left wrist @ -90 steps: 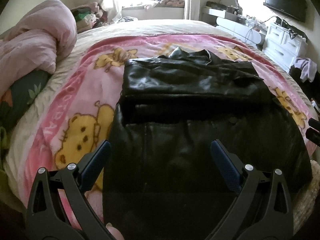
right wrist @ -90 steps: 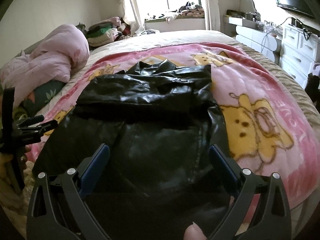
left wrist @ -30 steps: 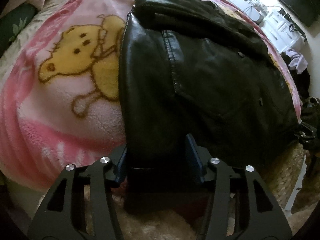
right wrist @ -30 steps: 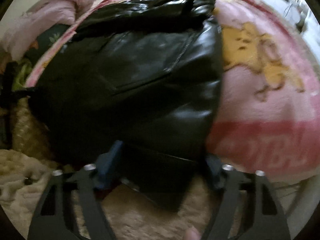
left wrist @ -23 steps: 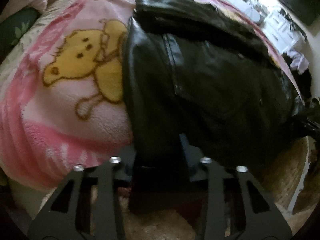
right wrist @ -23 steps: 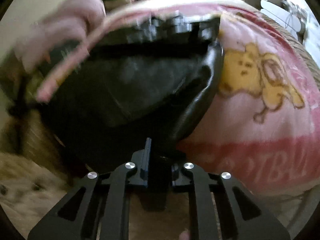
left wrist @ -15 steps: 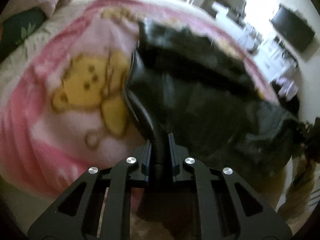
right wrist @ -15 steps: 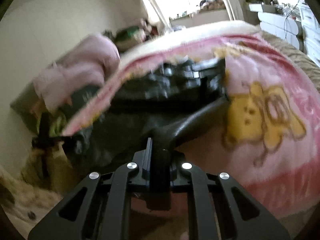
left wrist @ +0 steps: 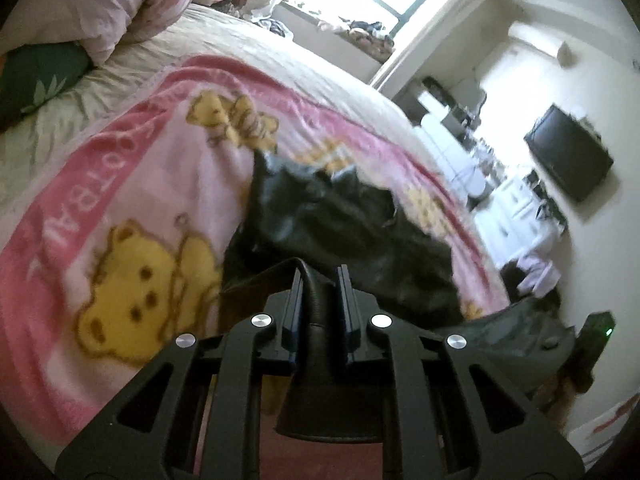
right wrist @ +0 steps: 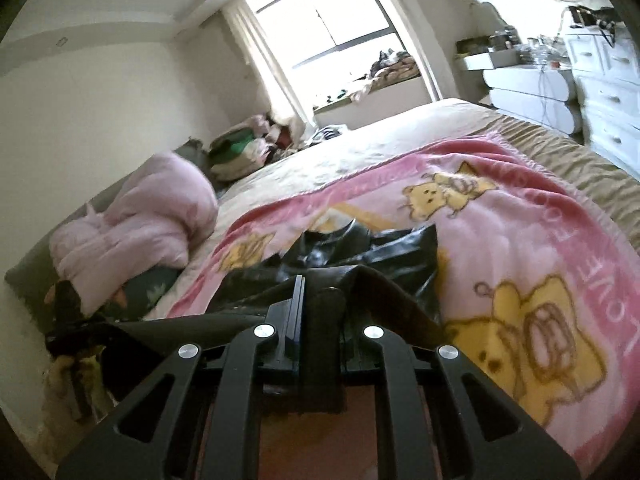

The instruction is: Fold large clothes

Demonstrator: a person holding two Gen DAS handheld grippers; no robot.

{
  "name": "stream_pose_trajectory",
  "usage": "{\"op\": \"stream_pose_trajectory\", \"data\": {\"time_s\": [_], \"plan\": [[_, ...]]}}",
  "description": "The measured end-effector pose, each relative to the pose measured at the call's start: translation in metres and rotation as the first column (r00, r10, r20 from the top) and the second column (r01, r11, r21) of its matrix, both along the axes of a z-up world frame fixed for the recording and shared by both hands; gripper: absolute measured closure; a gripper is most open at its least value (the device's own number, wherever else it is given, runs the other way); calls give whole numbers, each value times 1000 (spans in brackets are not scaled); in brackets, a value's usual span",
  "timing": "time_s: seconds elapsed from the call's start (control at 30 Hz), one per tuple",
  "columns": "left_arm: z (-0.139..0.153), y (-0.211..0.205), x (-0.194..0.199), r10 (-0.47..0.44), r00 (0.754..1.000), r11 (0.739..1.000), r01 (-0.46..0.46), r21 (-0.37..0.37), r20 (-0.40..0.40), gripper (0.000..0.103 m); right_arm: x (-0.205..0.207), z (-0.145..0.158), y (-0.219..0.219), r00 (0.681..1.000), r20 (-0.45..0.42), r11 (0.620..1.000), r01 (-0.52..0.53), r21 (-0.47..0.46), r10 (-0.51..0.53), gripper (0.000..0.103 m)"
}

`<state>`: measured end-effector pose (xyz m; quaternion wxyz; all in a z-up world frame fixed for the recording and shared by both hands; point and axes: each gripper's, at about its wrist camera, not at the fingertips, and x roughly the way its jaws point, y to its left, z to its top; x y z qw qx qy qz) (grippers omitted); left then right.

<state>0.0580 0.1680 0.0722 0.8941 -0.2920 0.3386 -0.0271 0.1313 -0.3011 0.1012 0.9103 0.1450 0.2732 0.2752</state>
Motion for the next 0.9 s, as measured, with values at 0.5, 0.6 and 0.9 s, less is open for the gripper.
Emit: {"op": "stream_pose_trajectory", "data": {"time_s": [0.5, 0.6, 0.9], "plan": [[-5, 7, 98, 74, 997, 995, -73, 73, -11, 93, 88, -21, 19, 994, -62, 996, 88, 8, -87, 91], [-15, 6, 113, 77, 997, 991, -74, 109, -21, 93, 103, -30, 24, 992, -74, 995, 101, -8, -102, 90], [-46, 15, 147, 62, 996, 991, -53, 119, -71, 90, 149, -69, 40, 981, -127, 986, 134, -95, -145, 89]]}}
